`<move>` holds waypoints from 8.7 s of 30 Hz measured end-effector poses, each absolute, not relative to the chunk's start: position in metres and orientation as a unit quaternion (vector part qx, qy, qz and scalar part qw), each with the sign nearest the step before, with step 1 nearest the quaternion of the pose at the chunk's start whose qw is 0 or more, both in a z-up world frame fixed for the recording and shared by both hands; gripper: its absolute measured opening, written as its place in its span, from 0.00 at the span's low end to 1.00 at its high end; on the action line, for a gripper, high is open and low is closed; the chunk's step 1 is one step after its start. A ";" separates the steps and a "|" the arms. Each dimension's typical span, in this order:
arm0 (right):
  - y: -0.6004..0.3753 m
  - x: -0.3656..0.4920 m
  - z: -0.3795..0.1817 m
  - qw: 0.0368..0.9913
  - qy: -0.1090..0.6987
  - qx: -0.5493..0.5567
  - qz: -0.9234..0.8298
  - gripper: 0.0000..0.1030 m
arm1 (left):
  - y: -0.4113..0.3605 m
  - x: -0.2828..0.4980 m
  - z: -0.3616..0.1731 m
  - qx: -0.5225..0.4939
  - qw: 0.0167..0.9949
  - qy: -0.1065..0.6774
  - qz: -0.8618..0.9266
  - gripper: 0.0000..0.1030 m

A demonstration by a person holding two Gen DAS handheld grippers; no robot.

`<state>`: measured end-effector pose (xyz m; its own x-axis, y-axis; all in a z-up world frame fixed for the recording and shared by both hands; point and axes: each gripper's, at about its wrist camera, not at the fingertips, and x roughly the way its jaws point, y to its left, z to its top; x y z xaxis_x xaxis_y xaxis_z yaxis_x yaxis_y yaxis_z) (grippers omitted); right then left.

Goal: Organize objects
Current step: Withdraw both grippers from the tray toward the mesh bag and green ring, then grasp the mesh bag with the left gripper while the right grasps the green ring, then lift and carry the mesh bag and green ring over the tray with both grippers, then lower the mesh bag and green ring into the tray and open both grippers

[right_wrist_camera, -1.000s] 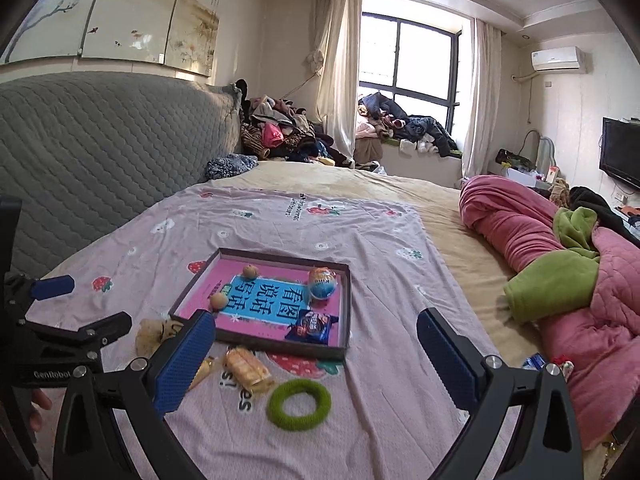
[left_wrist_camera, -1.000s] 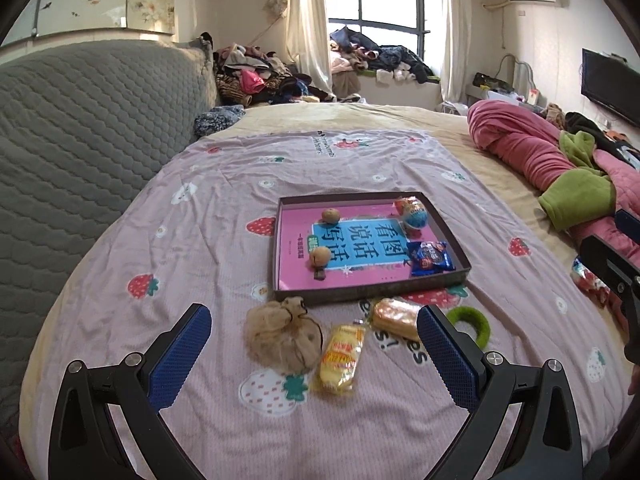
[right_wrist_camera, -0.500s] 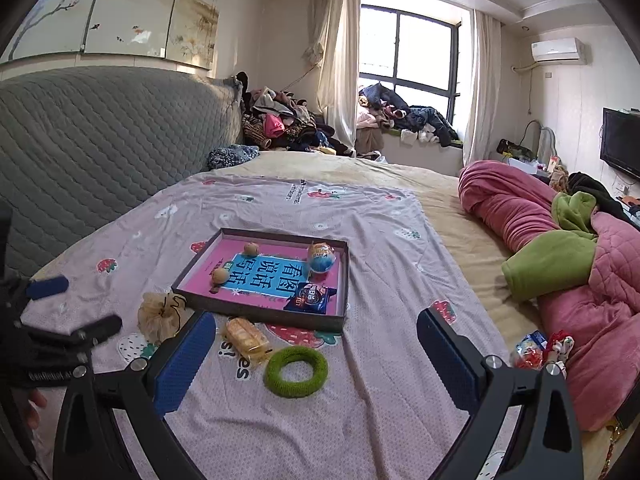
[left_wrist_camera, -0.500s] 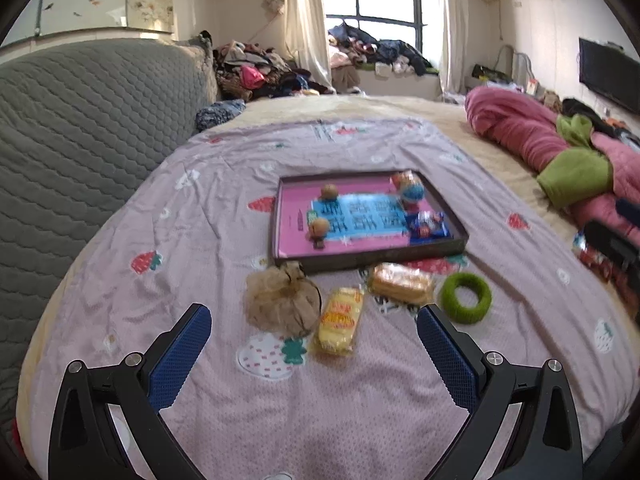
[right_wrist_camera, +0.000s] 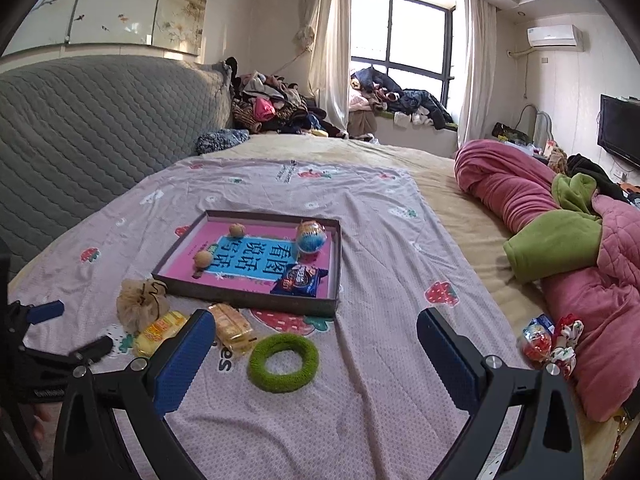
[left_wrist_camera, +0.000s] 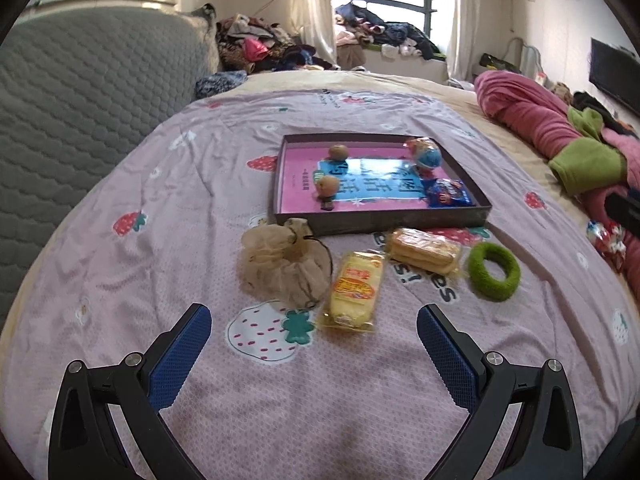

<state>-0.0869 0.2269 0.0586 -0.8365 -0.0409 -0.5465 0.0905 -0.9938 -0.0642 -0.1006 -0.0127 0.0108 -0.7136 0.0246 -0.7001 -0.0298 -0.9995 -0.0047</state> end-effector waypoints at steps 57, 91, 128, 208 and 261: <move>0.180 -0.176 -0.084 0.041 0.134 0.412 -0.900 0.96 | -0.066 -0.229 -0.075 -0.443 -0.025 -0.047 0.895 0.94; 0.186 -0.161 -0.054 0.130 0.101 0.413 -0.896 0.13 | -0.052 -0.211 -0.068 -0.445 0.002 -0.046 0.894 0.14; 0.177 -0.087 0.048 0.193 0.064 0.315 -0.927 0.13 | -0.003 -0.101 0.053 -0.362 0.036 -0.023 0.931 0.14; 0.157 -0.266 0.090 0.178 0.035 0.248 -0.952 0.13 | 0.001 -0.300 0.088 -0.331 0.039 -0.037 0.942 0.18; 0.127 -0.361 -0.071 0.168 0.094 0.402 -0.895 0.14 | -0.019 -0.395 -0.047 -0.423 0.003 -0.032 0.905 0.29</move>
